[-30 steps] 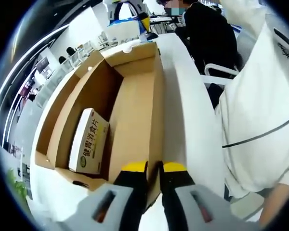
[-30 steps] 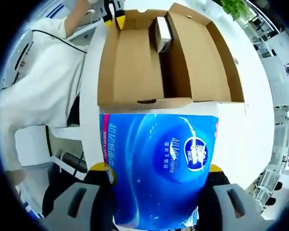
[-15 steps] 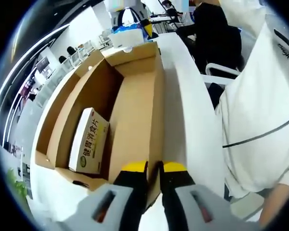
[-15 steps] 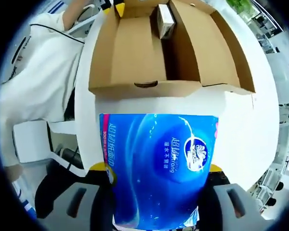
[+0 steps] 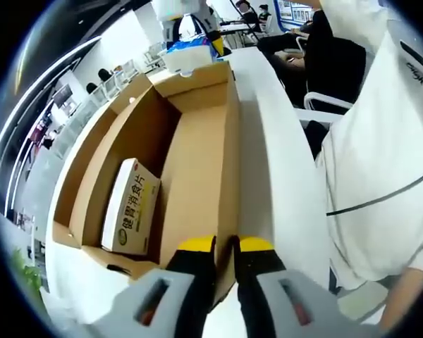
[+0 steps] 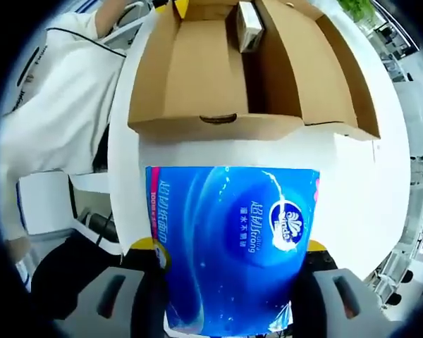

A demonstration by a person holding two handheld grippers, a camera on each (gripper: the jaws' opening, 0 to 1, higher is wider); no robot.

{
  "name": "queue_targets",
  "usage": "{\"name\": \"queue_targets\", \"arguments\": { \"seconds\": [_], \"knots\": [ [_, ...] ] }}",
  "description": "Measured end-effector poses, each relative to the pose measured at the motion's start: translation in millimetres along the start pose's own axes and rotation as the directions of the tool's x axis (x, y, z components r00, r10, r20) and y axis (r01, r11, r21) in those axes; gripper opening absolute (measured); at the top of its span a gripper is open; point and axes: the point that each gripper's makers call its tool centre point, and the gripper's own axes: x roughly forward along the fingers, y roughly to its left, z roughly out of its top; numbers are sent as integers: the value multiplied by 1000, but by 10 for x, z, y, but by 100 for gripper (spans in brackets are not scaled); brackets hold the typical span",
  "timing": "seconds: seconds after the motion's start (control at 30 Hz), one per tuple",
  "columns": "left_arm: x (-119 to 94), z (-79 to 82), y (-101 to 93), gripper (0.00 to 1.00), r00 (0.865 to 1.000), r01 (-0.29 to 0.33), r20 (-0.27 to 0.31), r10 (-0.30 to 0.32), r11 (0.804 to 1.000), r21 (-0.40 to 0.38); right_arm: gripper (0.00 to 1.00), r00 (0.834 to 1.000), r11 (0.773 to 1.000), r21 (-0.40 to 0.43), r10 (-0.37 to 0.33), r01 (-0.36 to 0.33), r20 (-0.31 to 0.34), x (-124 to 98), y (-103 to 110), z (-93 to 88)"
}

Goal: Operate the shoe box by opening the lid, removing the specified soft item, and placing it in the target area until the item is outside and the box remains undamaged.

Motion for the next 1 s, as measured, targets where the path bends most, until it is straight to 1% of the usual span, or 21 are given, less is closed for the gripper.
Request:
{"name": "queue_targets", "arguments": {
  "seconds": [0.1,0.33,0.37,0.53,0.83,0.9,1.0],
  "knots": [
    [0,-1,2,10,1000,0,1,0,1000,2,71,1000,1000,-30,-3,3,2,20,-3,4],
    [0,-4,2,10,1000,-1,-1,1,1000,1,72,1000,1000,-15,-9,9,9,35,-30,25],
    [-2,-5,3,10,1000,-6,0,6,1000,3,72,1000,997,-73,-3,2,-11,43,-3,-18],
    [-2,-5,2,10,1000,-5,-1,5,1000,2,73,1000,999,-40,-18,18,0,52,-34,-33],
    [-1,-6,3,10,1000,-7,-3,7,1000,1,73,1000,998,-59,-25,25,1,75,-42,-17],
    [0,-5,2,10,1000,-7,-3,8,1000,2,73,1000,998,-56,-28,28,-11,74,-48,-4],
    [0,-5,1,10,1000,-8,-2,8,1000,2,73,999,998,-45,-32,32,-6,69,-49,-8]
  ]
}}
